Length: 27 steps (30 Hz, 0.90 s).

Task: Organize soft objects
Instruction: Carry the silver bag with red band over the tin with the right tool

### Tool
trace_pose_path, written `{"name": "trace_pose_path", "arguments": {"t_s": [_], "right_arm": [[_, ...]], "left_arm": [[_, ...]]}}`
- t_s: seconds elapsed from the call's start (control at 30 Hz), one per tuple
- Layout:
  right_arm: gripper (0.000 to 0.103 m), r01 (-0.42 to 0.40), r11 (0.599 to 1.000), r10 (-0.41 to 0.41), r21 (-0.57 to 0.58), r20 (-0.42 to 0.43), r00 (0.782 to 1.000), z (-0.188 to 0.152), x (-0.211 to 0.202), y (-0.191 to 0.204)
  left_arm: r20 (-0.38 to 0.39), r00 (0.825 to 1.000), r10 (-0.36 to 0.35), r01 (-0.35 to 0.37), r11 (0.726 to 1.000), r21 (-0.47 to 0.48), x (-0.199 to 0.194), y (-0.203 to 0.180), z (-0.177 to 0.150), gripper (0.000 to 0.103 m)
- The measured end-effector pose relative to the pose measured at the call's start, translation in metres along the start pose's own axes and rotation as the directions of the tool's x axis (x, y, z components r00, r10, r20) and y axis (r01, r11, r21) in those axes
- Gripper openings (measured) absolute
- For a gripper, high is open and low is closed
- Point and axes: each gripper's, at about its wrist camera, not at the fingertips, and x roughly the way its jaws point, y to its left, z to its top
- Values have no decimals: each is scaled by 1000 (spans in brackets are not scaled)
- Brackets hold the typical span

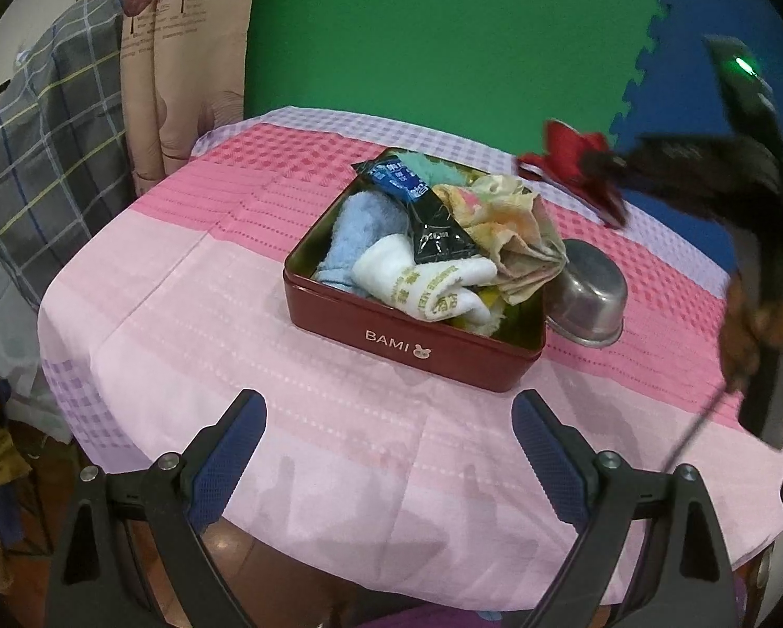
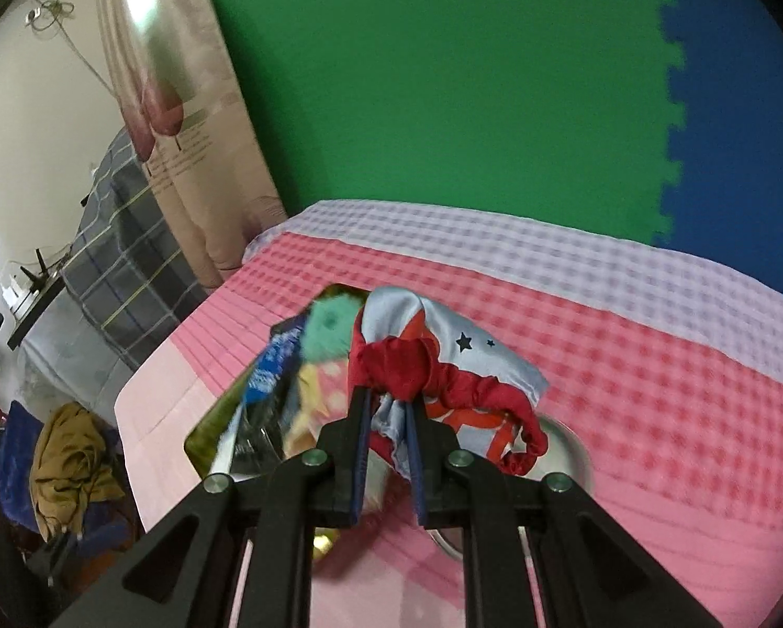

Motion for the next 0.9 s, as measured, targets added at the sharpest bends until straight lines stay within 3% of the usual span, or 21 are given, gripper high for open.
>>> {"name": "trace_pose_path", "arguments": {"t_s": [0.3,0.67,0.77,0.9], "right_arm": [[13,-26,1000,26,7,-41,999,20,73,26],[13,4,997,-10,-77,-85,996,-3,111,46],[20,20,992,-29,-124,-72,997,-8,110,54],[47,46,987,-55,-157,-54,997,-9,99,61]], "left_arm": [[-40,999,23,-23,1000,0,13,9,2,93],[-82,996,21,-22,1000,-11,23,15,4,93],[-82,996,30,-31,1000,-5,24,14,5,93],[-67,997,46,-46,999,3,22,14,5,93]]}}
